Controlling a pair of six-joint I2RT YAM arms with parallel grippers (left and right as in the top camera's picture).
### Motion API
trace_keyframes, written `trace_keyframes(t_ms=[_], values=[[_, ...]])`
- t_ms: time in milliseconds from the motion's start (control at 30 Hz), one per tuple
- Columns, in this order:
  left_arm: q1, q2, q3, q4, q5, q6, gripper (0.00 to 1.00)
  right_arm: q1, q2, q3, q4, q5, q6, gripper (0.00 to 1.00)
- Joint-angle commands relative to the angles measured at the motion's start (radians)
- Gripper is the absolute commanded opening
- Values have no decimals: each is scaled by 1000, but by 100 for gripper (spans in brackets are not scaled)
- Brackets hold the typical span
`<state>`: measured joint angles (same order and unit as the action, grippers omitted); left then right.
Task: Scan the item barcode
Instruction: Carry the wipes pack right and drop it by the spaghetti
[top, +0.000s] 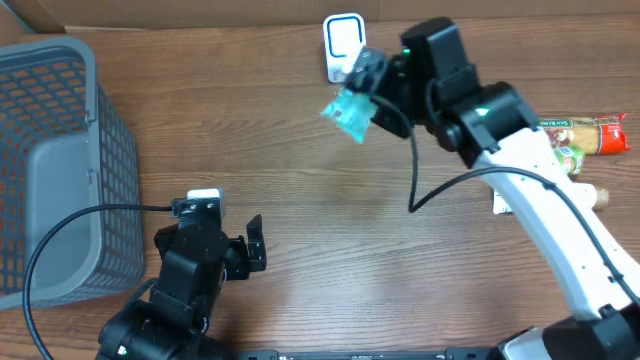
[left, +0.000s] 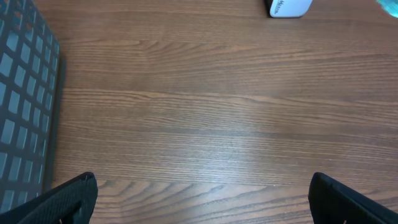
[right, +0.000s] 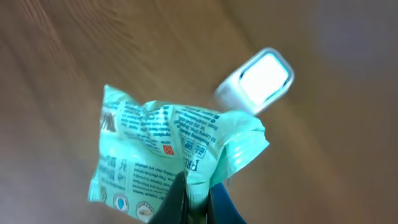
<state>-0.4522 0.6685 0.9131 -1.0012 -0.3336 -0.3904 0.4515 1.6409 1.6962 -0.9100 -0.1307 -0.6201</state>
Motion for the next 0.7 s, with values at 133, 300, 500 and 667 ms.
trace_keyframes(t_ms=[133, 300, 500, 667], values=[[-6, -3, -3, 4, -13, -14, 99, -224, -9, 9, -194, 32, 811, 4], [-6, -3, -3, 4, -13, -14, 100, -399, 23, -23, -248, 141, 1144, 4], [-6, -3, -3, 4, -13, -14, 100, -589, 55, -148, -152, 172, 1299, 4], [-6, -3, -3, 3, -13, -14, 100, -681, 88, -269, -16, 190, 1305, 4]])
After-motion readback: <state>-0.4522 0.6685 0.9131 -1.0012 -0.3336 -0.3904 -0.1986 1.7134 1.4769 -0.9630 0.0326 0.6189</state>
